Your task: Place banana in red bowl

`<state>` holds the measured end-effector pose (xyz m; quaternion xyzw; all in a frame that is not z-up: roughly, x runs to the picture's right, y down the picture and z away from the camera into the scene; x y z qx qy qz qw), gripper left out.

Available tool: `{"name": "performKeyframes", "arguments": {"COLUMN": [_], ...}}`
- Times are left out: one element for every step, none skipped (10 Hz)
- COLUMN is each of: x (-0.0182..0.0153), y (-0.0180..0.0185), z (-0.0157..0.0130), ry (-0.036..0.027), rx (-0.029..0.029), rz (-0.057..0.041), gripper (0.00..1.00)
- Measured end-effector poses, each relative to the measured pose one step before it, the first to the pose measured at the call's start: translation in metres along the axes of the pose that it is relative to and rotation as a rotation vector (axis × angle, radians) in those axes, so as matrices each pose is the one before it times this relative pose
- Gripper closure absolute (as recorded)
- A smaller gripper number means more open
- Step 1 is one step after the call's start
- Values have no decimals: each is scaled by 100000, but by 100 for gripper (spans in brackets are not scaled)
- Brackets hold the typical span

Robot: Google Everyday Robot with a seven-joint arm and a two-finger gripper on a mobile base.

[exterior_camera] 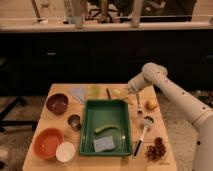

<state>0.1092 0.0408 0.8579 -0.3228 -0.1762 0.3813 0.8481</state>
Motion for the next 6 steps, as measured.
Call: {"name": "performKeyframes", "arguments": {"x": [406,263,-17,-129,-80,34], "y": [696,285,9,62,32,-20], "z": [-53,-98,19,101,30,-16], "ry": [467,185,-11,52,-13,4], "rx": [-803,-355,-33,-139,-60,33], "rz": [-1282,-654,-26,-202,-110,18], "gripper": [100,100,100,100,100,100]}}
